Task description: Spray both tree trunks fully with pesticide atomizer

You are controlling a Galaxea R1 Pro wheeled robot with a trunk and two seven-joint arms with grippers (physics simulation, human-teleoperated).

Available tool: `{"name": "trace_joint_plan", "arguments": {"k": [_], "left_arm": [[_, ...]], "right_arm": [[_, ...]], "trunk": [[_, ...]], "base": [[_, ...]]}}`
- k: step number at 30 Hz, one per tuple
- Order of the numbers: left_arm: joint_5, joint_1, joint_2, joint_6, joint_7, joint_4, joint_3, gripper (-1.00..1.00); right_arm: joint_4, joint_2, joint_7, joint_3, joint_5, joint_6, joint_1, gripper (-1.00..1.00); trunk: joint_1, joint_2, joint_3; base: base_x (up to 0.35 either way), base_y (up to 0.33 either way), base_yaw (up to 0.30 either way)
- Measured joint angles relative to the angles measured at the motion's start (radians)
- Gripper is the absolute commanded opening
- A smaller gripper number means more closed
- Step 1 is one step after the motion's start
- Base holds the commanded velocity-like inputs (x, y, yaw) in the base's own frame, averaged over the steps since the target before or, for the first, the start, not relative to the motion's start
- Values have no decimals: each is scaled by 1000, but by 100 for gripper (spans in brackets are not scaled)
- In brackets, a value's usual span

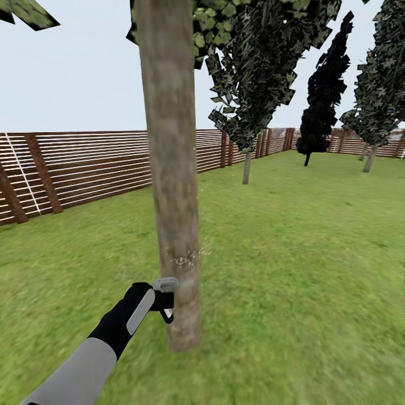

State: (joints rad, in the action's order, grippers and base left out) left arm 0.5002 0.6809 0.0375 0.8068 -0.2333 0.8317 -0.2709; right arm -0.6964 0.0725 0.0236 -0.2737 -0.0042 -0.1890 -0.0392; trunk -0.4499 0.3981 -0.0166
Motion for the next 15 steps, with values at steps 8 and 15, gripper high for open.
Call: {"name": "trace_joint_plan", "arguments": {"k": [8, 15], "left_arm": [[1, -1, 0, 13, -2, 65, 1, -100], [-6, 7, 2, 153, -33, 163, 4, -100]], "right_arm": [[0, 0, 0, 0, 0, 0, 0, -100], [1, 1, 0, 1, 1, 0, 0, -100]], "trunk": [[0, 0, -4], [1, 0, -5]], "base": [[-50, 60, 107], [-1, 1, 12]]}}
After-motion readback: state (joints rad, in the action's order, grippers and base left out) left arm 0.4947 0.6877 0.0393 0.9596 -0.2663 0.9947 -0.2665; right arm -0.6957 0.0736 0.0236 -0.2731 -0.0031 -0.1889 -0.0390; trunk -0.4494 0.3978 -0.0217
